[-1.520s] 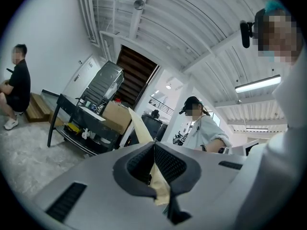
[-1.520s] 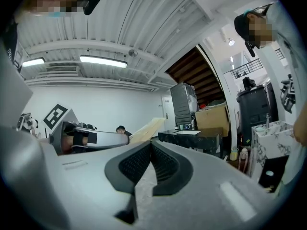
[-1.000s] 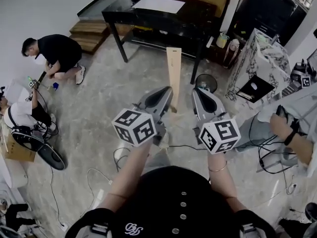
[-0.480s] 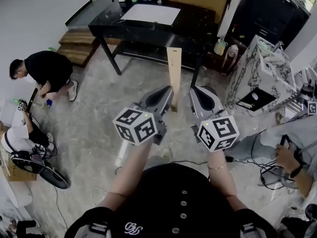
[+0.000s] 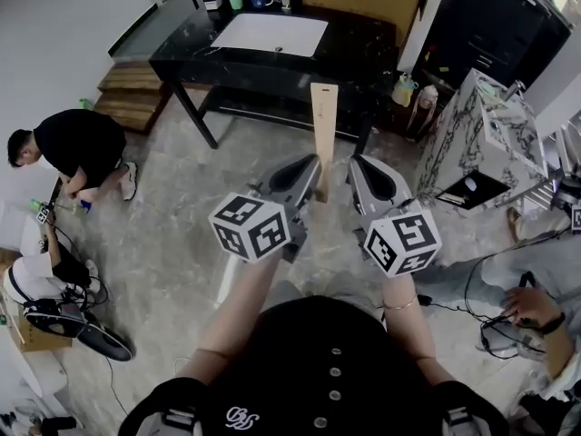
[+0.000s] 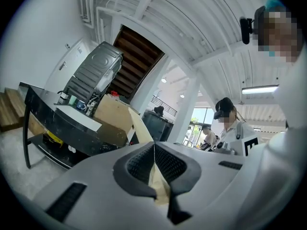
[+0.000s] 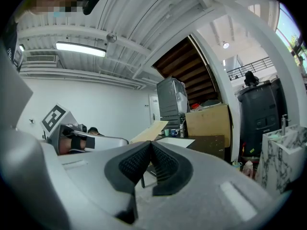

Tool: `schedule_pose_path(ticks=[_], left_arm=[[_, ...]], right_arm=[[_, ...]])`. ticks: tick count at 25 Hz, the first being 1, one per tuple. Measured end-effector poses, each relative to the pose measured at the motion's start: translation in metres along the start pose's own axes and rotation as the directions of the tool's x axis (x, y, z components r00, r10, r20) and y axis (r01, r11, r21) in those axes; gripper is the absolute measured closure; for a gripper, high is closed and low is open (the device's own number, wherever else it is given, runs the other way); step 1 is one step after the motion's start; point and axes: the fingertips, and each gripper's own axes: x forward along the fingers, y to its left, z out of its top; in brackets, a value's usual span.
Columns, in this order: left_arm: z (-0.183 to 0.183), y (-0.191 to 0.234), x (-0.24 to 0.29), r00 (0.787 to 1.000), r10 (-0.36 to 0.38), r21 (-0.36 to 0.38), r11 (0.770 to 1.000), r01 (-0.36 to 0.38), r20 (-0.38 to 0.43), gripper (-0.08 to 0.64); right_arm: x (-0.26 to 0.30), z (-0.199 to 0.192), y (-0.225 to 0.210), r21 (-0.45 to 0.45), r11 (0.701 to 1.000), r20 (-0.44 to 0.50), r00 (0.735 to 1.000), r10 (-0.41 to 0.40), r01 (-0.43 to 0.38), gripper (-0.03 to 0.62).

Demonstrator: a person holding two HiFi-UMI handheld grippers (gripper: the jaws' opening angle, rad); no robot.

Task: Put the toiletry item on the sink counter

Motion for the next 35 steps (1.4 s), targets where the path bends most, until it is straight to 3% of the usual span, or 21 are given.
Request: schedule_pose_path(ticks=[13, 35], left_arm=[[0.008, 0.041, 0.064, 1.000, 0.005, -0.017, 1.000, -0.005, -0.001, 0.548], [0.069, 0.143, 0.267, 0.999, 0.034, 0.000, 0.999, -0.034, 0.002, 0.548]], right_arm=[[0.054, -0.012, -0.049, 0.007, 1.000, -0.030, 0.999, 0.010, -0.009, 0.588], [0.202, 0.016, -0.240, 0.024, 1.000, -0.036, 0.999, 0.013, -0.012, 0.588]])
